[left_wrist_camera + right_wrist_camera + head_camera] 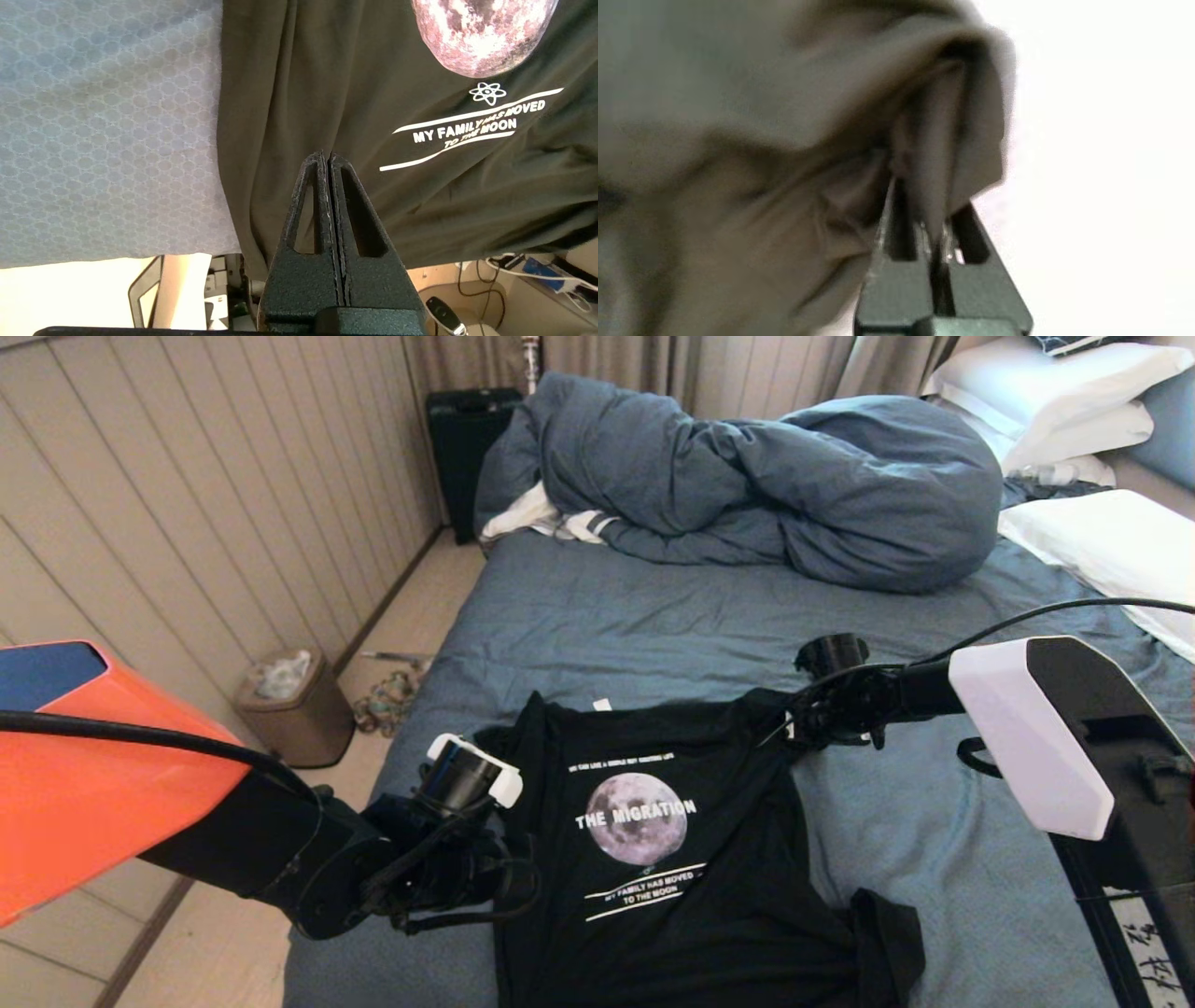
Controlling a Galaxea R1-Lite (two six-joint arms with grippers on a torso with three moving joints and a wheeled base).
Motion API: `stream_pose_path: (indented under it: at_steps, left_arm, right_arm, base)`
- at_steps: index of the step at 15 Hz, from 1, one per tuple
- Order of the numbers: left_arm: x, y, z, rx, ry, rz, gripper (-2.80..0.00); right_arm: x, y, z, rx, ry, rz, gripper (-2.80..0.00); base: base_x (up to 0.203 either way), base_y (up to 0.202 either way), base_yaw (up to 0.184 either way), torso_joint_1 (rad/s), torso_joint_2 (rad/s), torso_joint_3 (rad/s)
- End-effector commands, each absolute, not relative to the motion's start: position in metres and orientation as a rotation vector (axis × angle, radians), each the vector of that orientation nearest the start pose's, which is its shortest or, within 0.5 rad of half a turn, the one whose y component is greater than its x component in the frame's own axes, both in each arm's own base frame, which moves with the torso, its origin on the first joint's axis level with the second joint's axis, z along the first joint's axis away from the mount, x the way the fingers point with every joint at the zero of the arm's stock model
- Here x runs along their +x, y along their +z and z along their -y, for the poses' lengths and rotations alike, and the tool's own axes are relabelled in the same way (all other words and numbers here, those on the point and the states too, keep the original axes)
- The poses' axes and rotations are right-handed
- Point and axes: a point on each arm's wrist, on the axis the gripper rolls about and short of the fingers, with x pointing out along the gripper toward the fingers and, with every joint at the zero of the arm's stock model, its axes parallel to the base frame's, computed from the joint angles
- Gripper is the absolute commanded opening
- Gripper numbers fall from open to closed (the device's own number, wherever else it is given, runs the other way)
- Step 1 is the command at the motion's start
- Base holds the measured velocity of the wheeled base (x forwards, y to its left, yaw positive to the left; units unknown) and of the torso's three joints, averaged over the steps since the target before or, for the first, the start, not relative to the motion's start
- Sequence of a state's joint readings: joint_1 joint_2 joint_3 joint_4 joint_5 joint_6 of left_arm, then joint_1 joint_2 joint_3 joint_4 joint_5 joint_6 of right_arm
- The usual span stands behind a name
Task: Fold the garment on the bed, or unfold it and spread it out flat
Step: Unford the black T-shirt
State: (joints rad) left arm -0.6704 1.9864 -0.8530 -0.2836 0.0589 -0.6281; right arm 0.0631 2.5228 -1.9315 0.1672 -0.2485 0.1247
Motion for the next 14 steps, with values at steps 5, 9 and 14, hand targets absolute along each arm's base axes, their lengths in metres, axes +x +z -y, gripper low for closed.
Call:
stream_pose_path:
  at_steps: [5, 9, 14]
  left_arm:
    - [0.261, 0.072, 0.205, -0.278, -0.294, -0.940, -2.80]
    - [0.261, 0.071, 0.205, -0.278, -0.293, -0.941, -2.80]
    - [0.262, 0.069, 0.206, -0.274, -0.291, -0.946, -2.80]
  right_arm:
    - [0.501, 0.116, 0.000, -0.105, -0.230, -0.642, -2.80]
    - [0.508, 0.111, 0.001, -0.310, -0.255, -0.617, -2.80]
    - [0.515, 0.086, 0.026, -0.313, -0.302, -0.643, -2.80]
  base:
    - [0.000, 0.000, 0.000, 0.000, 0.00, 0.000]
    - [0.000, 0.000, 0.000, 0.000, 0.00, 0.000]
    - [0.000, 0.000, 0.000, 0.000, 0.00, 0.000]
